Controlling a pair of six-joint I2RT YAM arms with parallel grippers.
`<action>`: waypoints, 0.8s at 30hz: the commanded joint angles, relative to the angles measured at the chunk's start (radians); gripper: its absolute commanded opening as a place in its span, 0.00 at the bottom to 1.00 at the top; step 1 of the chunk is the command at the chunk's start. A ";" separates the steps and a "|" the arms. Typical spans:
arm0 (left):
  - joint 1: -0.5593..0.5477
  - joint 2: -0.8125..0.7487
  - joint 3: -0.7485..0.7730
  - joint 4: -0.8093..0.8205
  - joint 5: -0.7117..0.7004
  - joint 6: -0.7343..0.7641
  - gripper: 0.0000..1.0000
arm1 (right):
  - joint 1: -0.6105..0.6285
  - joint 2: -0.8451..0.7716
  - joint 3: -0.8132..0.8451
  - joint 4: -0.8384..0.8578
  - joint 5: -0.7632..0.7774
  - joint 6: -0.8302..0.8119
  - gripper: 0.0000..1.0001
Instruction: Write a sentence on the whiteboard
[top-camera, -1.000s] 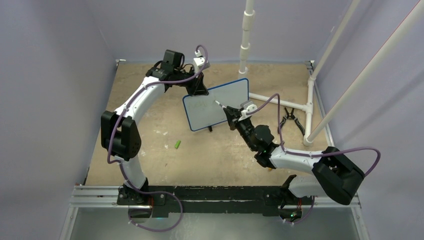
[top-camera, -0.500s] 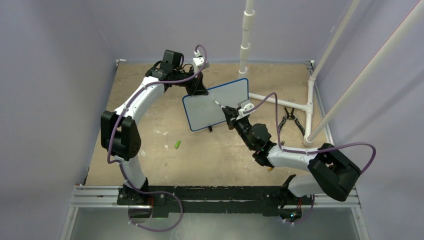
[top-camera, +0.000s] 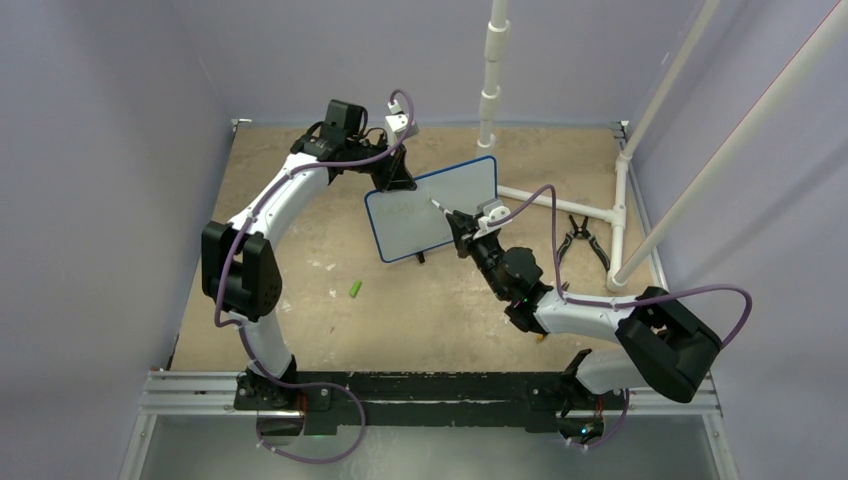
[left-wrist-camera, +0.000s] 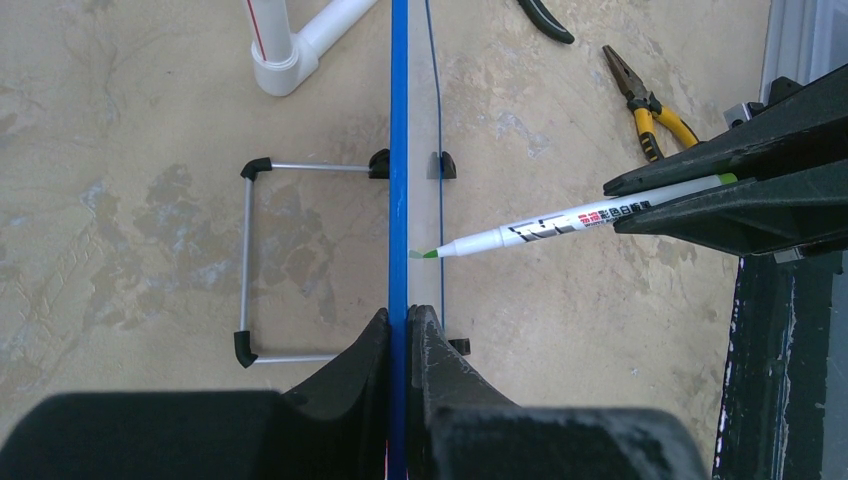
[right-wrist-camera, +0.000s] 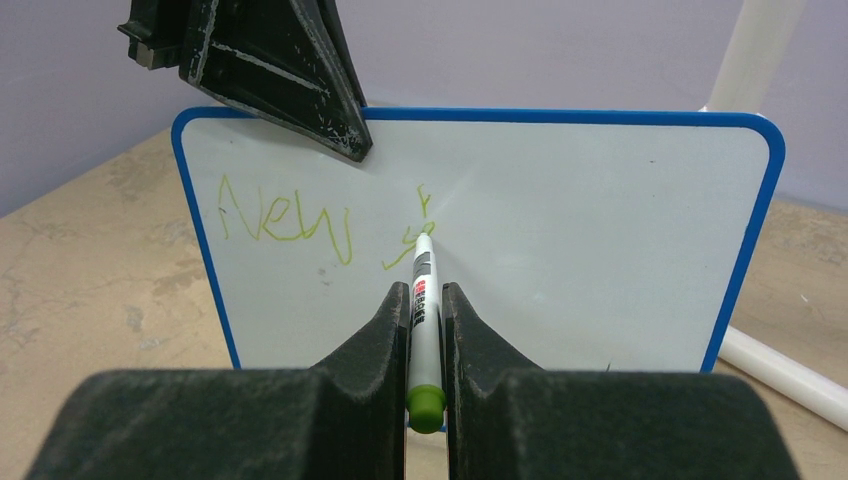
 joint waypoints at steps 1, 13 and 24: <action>0.009 -0.016 -0.023 -0.027 -0.022 0.038 0.00 | -0.005 0.000 0.036 0.054 0.049 -0.046 0.00; 0.010 -0.024 -0.025 -0.021 -0.015 0.034 0.00 | -0.005 0.002 0.030 -0.035 0.071 -0.027 0.00; 0.011 -0.023 -0.026 -0.018 -0.015 0.035 0.00 | -0.005 0.031 0.058 -0.139 0.040 0.018 0.00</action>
